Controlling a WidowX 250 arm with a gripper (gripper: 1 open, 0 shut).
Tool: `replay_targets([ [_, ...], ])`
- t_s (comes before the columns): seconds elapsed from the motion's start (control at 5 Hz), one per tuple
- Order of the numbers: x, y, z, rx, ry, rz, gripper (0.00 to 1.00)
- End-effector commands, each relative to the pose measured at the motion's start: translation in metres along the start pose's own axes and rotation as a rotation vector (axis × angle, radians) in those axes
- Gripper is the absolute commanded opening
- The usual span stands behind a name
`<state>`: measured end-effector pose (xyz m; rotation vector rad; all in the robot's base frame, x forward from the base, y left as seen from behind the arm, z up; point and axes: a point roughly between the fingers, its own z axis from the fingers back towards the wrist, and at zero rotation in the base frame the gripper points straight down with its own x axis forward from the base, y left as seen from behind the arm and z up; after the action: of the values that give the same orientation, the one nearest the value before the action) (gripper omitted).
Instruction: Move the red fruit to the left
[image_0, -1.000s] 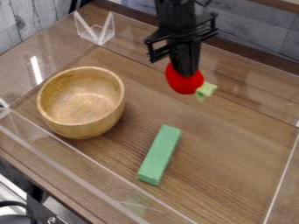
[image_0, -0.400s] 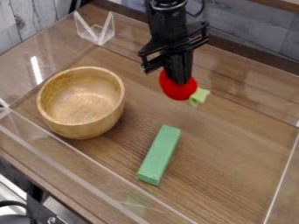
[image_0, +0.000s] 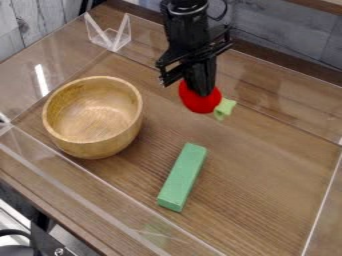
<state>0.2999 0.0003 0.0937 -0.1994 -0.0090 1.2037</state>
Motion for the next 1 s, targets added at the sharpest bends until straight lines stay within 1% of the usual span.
replay_targets([
  [0.0,0.0043,-0.0045,0.0157,-0.06,-0.038,0.023,0.0],
  [0.4,0.0033,-0.0033,0.0138,-0.07,-0.045,0.047,0.0],
  [0.8,0.0017,-0.0023,0.0153,-0.078,-0.044,0.066,0.0],
])
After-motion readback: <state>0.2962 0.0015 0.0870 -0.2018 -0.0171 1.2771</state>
